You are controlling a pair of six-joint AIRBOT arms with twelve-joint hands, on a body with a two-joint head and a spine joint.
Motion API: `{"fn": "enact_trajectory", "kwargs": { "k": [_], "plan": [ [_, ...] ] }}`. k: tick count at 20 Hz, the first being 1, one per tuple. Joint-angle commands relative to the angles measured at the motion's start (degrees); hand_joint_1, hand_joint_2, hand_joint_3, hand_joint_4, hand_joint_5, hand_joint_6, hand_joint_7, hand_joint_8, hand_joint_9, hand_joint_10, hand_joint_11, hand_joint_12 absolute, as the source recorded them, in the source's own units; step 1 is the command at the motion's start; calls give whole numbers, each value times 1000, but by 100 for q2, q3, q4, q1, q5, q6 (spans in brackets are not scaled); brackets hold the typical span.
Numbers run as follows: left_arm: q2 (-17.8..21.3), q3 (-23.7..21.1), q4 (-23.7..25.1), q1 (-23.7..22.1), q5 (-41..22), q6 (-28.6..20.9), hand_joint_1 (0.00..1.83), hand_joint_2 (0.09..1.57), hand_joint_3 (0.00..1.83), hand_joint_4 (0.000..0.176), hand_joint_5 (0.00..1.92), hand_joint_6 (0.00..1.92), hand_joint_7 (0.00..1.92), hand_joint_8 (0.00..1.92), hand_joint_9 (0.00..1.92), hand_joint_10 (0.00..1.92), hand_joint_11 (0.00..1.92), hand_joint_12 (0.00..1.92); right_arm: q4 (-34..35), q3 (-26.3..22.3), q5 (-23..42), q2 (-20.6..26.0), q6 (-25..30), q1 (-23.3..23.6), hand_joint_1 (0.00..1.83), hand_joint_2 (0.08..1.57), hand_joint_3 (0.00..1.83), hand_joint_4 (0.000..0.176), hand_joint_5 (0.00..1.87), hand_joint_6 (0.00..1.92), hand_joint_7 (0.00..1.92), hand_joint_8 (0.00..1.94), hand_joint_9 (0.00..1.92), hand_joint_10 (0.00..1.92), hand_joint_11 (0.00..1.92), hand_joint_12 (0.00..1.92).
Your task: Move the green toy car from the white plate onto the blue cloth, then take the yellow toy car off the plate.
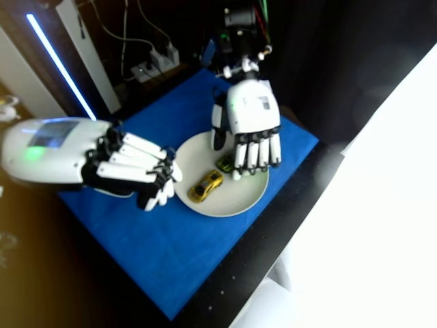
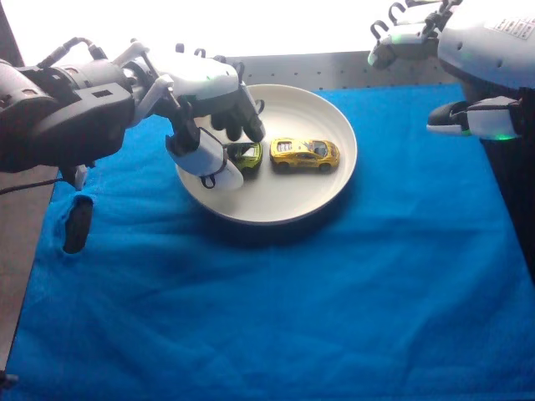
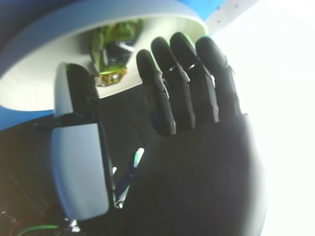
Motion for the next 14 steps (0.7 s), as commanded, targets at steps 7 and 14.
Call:
{"fn": "enact_trajectory", "kwargs": {
  "k": [7, 14],
  "plan": [
    [-62, 78, -70, 28, -547, 11, 1095, 1002, 0, 0, 861, 23, 646, 927, 513, 1356, 391, 1826, 56, 0, 686, 1, -33, 72, 1138, 1020, 4, 0, 571, 304, 607, 504, 365, 1087, 101, 1794],
    [-116, 145, -125, 90, -530, 11, 1167, 1012, 0, 0, 903, 34, 774, 640, 671, 1036, 520, 1537, 56, -14, 686, 1, -33, 72, 1035, 1032, 3, 0, 616, 279, 657, 517, 388, 1111, 80, 1807]
  ]
}}
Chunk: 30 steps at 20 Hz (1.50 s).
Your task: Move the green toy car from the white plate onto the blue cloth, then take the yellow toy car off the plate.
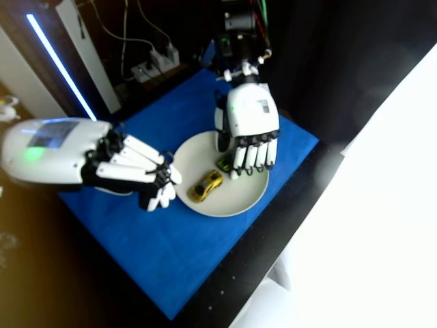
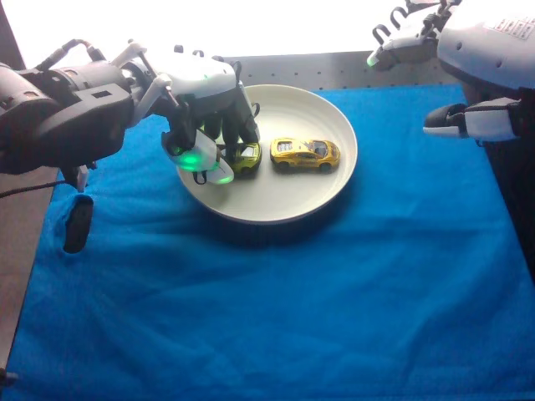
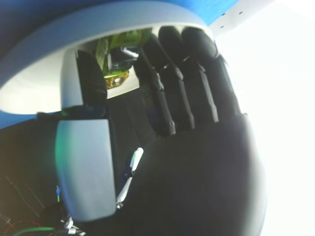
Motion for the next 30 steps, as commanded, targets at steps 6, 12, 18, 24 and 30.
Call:
{"fn": "enact_trajectory", "kwargs": {
  "k": [6, 12, 18, 24, 30],
  "plan": [
    [-93, 95, -99, 67, -404, 14, 1176, 1220, 0, 0, 750, 1228, 813, 1397, 634, 1382, 518, 1781, 60, -19, 686, 1, -31, 72, 1035, 1039, 0, 0, 529, 507, 586, 806, 419, 1193, 152, 1808],
    [-99, 97, -184, 115, -484, 12, 1346, 1205, 0, 0, 745, 1263, 831, 1235, 721, 1513, 515, 1698, 72, -28, 686, 1, -31, 72, 1061, 1038, 0, 0, 542, 430, 608, 648, 415, 1059, 130, 1726],
    [56, -76, -243, 120, -718, 13, 1346, 1199, 0, 0, 799, 1198, 836, 1233, 689, 1530, 313, 1799, 84, -30, 686, 1, -31, 72, 1095, 1032, 0, 0, 553, 402, 590, 695, 366, 1173, 99, 1822],
    [491, -522, -274, 117, -1165, 16, 1205, 1197, 2, 0, 927, 1191, 713, 1323, 312, 1407, 14, 1868, 92, -34, 686, 1, -31, 72, 1121, 1023, 0, 0, 574, 410, 612, 776, 432, 1156, 171, 1775],
    [1076, -1157, -273, 117, -1707, 211, 1192, 1231, 4, 0, 817, 1124, 724, 1594, 557, 1756, 447, 1921, 112, -37, 686, 2, -31, 64, 1135, 1006, 0, 0, 574, 443, 630, 754, 440, 1182, 184, 1804]
  ]
}}
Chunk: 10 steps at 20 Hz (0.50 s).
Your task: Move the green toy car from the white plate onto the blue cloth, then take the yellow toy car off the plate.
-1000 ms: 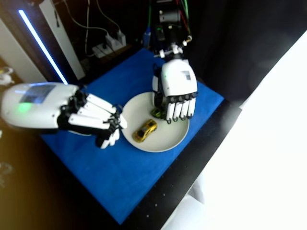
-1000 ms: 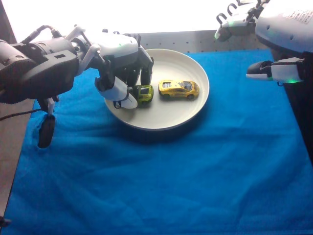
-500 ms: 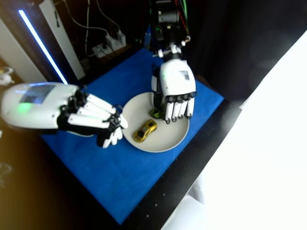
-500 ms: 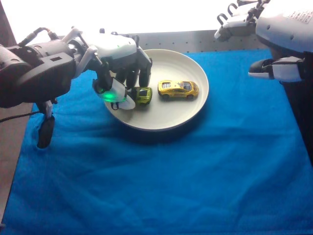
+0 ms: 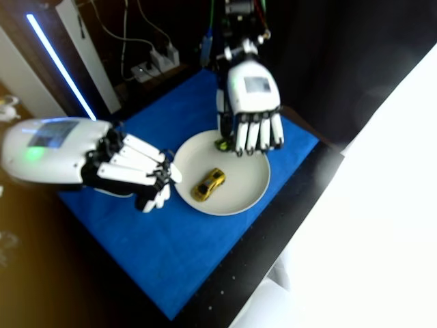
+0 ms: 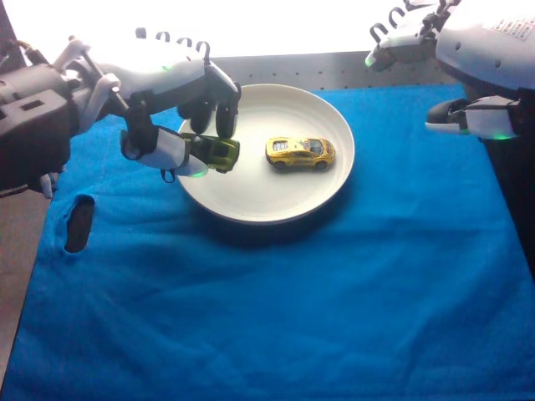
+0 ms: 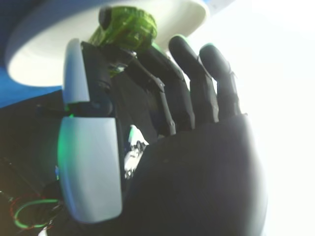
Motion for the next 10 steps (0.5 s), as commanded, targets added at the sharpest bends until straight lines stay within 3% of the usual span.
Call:
{"fn": "enact_trajectory", "kwargs": {
  "k": [1, 2, 3, 4, 5, 6, 7, 10],
  "plan": [
    [89, -87, -10, -45, -827, 32, 1194, 1225, 0, 0, 816, 1115, 754, 1566, 608, 1767, 478, 1921, 72, -15, 683, 5, -33, 64, 1159, 1000, 0, 0, 578, 452, 628, 755, 441, 1186, 188, 1804],
    [201, -222, -9, -11, -926, 61, 1177, 1220, 0, 0, 822, 1160, 763, 1495, 502, 1682, 128, 1921, 74, -19, 683, 8, -33, 64, 1157, 1001, 0, 0, 567, 451, 620, 729, 437, 1164, 193, 1789],
    [344, -381, -3, 40, -1038, 83, 1186, 1210, 0, 0, 842, 1119, 783, 1478, 471, 1640, 25, 1921, 76, -21, 683, 12, -33, 64, 1119, 1008, 0, 0, 569, 454, 634, 722, 471, 1168, 261, 1771],
    [498, -569, 6, 119, -1185, 96, 1211, 1215, 0, 0, 848, 1018, 768, 1587, 464, 1745, 4, 1921, 90, -23, 683, 18, -33, 63, 1075, 1014, 1, 0, 562, 447, 637, 681, 477, 1138, 266, 1755],
    [627, -713, 12, 197, -1315, 96, 1146, 1184, 0, 0, 860, 1155, 852, 1710, 595, 1846, 0, 1921, 95, -26, 683, 24, -33, 62, 1067, 1015, 1, 0, 562, 429, 643, 643, 470, 1125, 253, 1761],
    [800, -905, 26, 301, -1448, 97, 1213, 1196, 4, 0, 825, 1062, 847, 1549, 742, 1719, 421, 1921, 100, -27, 683, 26, -33, 60, 1085, 1009, 0, 0, 577, 372, 660, 593, 461, 1094, 208, 1756],
    [989, -1124, 61, 414, -1600, 97, 1233, 1183, 0, 0, 873, 981, 852, 1477, 736, 1652, 517, 1921, 111, -28, 682, 30, -33, 56, 1084, 1012, 0, 0, 605, 344, 687, 544, 469, 1044, 193, 1728],
    [1487, -1716, 143, 772, -2011, 98, 1220, 1210, 3, 0, 870, 970, 752, 1603, 578, 1787, 424, 1921, 164, -28, 682, 45, -33, 16, 1076, 1015, 0, 0, 637, 271, 729, 419, 465, 942, 142, 1701]
  ]
}}
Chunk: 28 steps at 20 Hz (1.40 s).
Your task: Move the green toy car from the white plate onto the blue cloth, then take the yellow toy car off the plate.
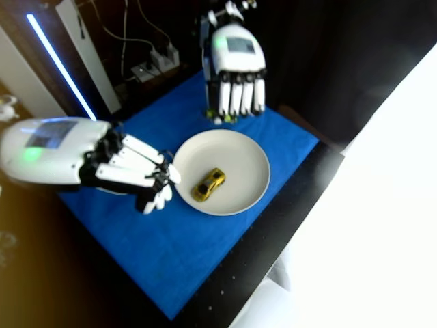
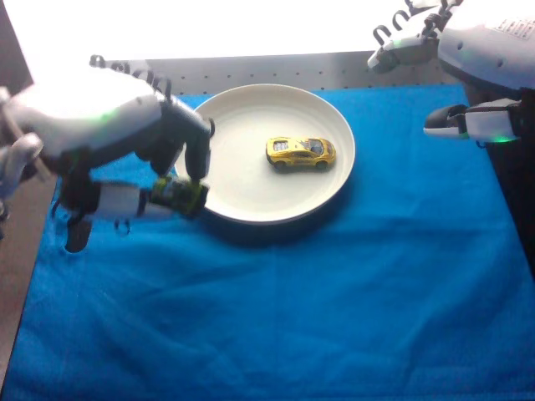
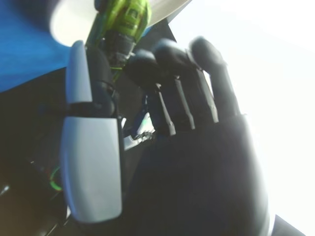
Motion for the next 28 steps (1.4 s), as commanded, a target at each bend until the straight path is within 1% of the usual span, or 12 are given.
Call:
{"fn": "enact_trajectory", "kwargs": {
  "k": [1, 3, 4, 8, 10, 15, 16, 17, 20, 23, 26, 28],
  "plan": [
    [96, -98, 1, 26, -890, 15, 1206, 1210, 1, 0, 868, 1011, 752, 1567, 471, 1800, 283, 1921, 74, -6, 684, 22, -33, 37, 1094, 1010, 0, 0, 649, 238, 743, 363, 460, 895, 122, 1693],
    [391, -439, -2, 334, -1180, 13, 1190, 1187, 0, 0, 863, 1080, 836, 1382, 435, 1662, 121, 1921, 94, -6, 660, 22, -33, 36, 1123, 1012, 0, 0, 671, 186, 765, 278, 476, 842, 119, 1667],
    [500, -587, -3, 476, -1267, 12, 1180, 1182, 0, 15, 864, 1119, 840, 1323, 392, 1537, 162, 1921, 98, -5, 645, 21, -33, 36, 1088, 1020, 2, 0, 681, 157, 796, 247, 485, 875, 126, 1711],
    [632, -835, 0, 780, -1268, -36, 1170, 1189, 0, 28, 887, 1121, 789, 1347, 356, 1466, 218, 1851, 101, -2, 616, 17, -33, 36, 1060, 1029, 3, 0, 690, 151, 780, 305, 462, 1034, 173, 1750],
    [622, -856, 12, 961, -1224, -185, 1164, 1189, 1, 48, 854, 1204, 818, 1258, 477, 1221, 296, 1587, 102, 5, 605, 12, -36, 37, 1043, 1028, 0, 0, 689, 183, 718, 413, 453, 1057, 209, 1710],
    [586, -855, -50, 1189, -1179, -345, 1158, 1199, 2, 46, 835, 1236, 792, 1262, 543, 1077, 322, 1459, 106, 8, 593, 10, -37, 37, 1027, 1035, 1, 0, 680, 198, 745, 424, 496, 1063, 260, 1745],
    [589, -855, -51, 1221, -1189, -388, 996, 1181, 0, 150, 830, 1213, 683, 820, 517, 959, 270, 1413, 106, 10, 593, 9, -38, 37, 1019, 1027, 0, 0, 683, 207, 749, 444, 491, 1077, 257, 1760],
    [589, -855, -61, 1235, -1195, -393, 894, 1077, 0, 115, 655, 710, 645, 511, 479, 742, 188, 1373, 106, 13, 593, 9, -39, 37, 1020, 1026, 0, 0, 677, 208, 737, 443, 490, 1047, 251, 1747],
    [589, -853, -112, 1277, -1218, -396, 791, 995, 0, 122, 629, 130, 609, 48, 475, 263, 44, 1255, 108, 13, 593, 9, -39, 37, 1022, 1029, 0, 0, 670, 205, 731, 417, 503, 987, 239, 1727],
    [593, -843, -184, 1344, -1292, -397, 784, 977, 0, 104, 591, 20, 541, 1, 467, 109, 0, 1227, 109, 13, 594, 6, -39, 37, 1030, 1027, 0, 0, 674, 206, 737, 419, 509, 985, 242, 1717],
    [628, -832, -278, 1405, -1439, -398, 760, 976, 1, 118, 511, 0, 434, 0, 416, 63, 0, 1190, 110, 10, 594, 5, -39, 36, 1036, 1031, 0, 0, 682, 225, 722, 474, 486, 1042, 214, 1749],
    [635, -810, -356, 1429, -1534, -398, 694, 997, 3, 143, 470, 0, 398, 0, 395, 38, 0, 1168, 112, 8, 594, 2, -39, 36, 1039, 1038, 1, 0, 675, 231, 723, 483, 479, 1049, 203, 1762]
  ]
}}
